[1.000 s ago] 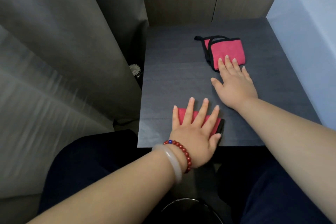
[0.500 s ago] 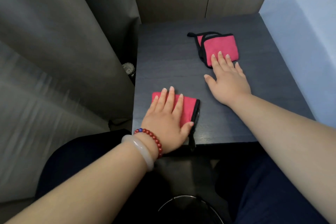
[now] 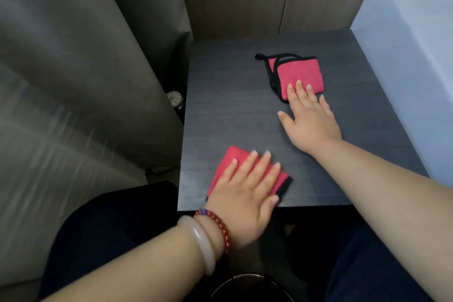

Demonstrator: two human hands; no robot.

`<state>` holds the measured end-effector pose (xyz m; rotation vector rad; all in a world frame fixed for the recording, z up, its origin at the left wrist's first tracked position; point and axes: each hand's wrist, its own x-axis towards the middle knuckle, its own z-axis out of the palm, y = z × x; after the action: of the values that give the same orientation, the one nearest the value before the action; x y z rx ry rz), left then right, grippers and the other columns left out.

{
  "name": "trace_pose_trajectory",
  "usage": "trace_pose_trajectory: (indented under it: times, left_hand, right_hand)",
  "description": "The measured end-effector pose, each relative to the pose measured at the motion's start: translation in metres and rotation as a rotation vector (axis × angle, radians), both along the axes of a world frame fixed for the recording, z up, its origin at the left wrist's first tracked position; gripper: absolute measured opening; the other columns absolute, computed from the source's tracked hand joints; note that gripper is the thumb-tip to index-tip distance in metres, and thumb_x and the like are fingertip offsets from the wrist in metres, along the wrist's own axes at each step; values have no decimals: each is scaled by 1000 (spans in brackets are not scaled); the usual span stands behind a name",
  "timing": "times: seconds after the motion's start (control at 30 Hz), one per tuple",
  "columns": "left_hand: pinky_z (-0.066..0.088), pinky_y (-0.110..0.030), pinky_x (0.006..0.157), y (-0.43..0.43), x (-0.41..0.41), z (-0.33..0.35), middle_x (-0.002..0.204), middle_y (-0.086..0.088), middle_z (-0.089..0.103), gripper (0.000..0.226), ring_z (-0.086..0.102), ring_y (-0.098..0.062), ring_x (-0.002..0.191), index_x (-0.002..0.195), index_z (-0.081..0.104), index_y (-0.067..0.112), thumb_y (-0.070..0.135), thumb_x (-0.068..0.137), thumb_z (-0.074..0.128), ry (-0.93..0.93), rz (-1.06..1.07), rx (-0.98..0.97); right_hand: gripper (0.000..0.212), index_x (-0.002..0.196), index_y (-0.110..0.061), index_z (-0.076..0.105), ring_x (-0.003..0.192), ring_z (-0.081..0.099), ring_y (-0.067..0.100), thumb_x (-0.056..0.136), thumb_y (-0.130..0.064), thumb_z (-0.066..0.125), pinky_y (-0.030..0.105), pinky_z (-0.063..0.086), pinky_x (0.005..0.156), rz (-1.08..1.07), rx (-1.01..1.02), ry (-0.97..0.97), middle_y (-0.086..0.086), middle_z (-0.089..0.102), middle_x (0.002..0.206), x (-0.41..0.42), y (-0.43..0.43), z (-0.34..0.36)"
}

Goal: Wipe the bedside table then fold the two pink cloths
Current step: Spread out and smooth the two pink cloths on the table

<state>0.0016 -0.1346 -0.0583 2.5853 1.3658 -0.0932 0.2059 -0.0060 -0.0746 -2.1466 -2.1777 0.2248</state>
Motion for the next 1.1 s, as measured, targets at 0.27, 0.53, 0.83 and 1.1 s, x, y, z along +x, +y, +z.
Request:
trace_pose_trajectory:
  times: [0.27, 0.53, 0.83, 1.1]
  left_hand:
    - [-2, -50, 118, 46, 1, -1, 162, -3, -12, 65, -12, -25, 148, 155, -3, 23, 48, 98, 18, 93, 244, -5]
    - [7, -50, 118, 66, -9, -4, 163, 1, -1, 61, 0, -22, 149, 154, 5, 31, 46, 96, 11, 51, 184, 37]
    - [-9, -54, 116, 45, 11, 4, 160, 3, -22, 63, -22, -22, 146, 152, -14, 30, 50, 98, 13, 107, 290, -42]
    - [-10, -63, 112, 127, 8, 1, 160, 7, -22, 60, -22, -21, 146, 151, -11, 37, 51, 99, 15, 105, 392, -140]
  right_hand:
    - [66, 154, -24, 1, 148, -4, 15, 98, -50, 24, 39, 0, 121, -2, 0, 16, -4, -4, 162, 1, -1, -1]
    - [63, 154, -24, 1, 148, -5, 15, 99, -47, 23, 38, -1, 120, -4, 1, 31, -4, -5, 161, 0, -1, 0]
    - [63, 153, -25, -1, 148, -7, 14, 99, -48, 22, 37, -2, 120, -5, -2, 24, -5, -6, 161, 0, -3, 1]
    - [62, 154, -26, 0, 148, -6, 14, 99, -47, 22, 38, -1, 121, -6, -4, 24, -6, -5, 161, 0, -1, 0]
